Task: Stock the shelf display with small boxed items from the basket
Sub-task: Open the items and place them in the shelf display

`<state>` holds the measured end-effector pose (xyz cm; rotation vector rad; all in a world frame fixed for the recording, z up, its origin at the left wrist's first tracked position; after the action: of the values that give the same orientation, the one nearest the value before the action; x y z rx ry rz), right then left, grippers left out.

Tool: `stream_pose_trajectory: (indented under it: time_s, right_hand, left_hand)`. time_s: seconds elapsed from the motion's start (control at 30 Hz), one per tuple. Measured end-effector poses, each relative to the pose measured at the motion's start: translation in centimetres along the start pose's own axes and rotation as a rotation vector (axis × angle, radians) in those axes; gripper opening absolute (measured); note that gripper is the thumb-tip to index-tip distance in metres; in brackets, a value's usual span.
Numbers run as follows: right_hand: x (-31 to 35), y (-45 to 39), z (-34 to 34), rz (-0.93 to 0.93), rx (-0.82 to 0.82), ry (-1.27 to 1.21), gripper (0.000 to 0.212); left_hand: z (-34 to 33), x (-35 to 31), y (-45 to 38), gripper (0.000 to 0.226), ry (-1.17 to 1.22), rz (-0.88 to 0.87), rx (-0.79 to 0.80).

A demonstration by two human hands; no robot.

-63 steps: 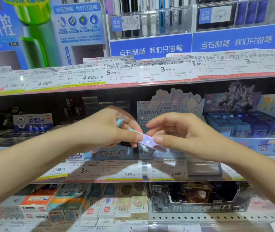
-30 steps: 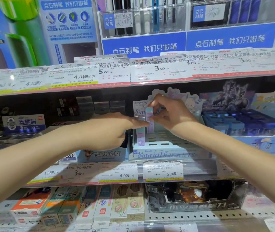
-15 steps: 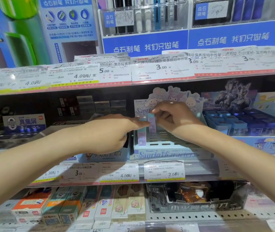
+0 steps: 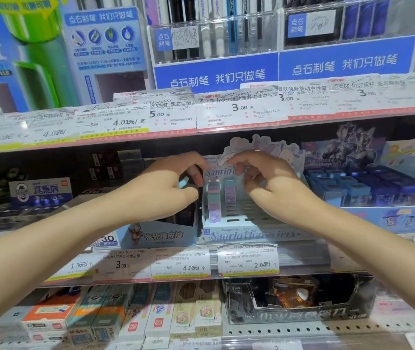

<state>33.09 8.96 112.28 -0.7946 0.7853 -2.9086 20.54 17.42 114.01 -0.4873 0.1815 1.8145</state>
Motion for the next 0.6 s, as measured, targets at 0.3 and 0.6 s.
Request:
stream_pose_trajectory:
  time_s: [0.3, 0.6]
  right_hand:
    - [6.4, 0.5, -0.9, 0.183, 0.078, -0.354, 0.018]
    - [6.1, 0.1, -1.6, 0.128, 0.111, -0.538, 0.015]
  left_hand:
    - [-2.9, -1.3, 1.4, 0.008, 0.754, 0.078, 0.419]
    - [-3.5, -1.9, 0.9, 0.033, 1.069, 0.007, 0.487]
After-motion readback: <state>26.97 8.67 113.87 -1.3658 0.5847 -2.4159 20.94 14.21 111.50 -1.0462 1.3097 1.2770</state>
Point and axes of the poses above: each hand's wrist, its own y-axis away from the middle knuckle, its own z-axis out of the back of the hand, x = y × z, the point moved 7 cm from there along -y, towards the middle knuckle, and after that the axes turned 14 degrees about x, right-handed, at the moved point
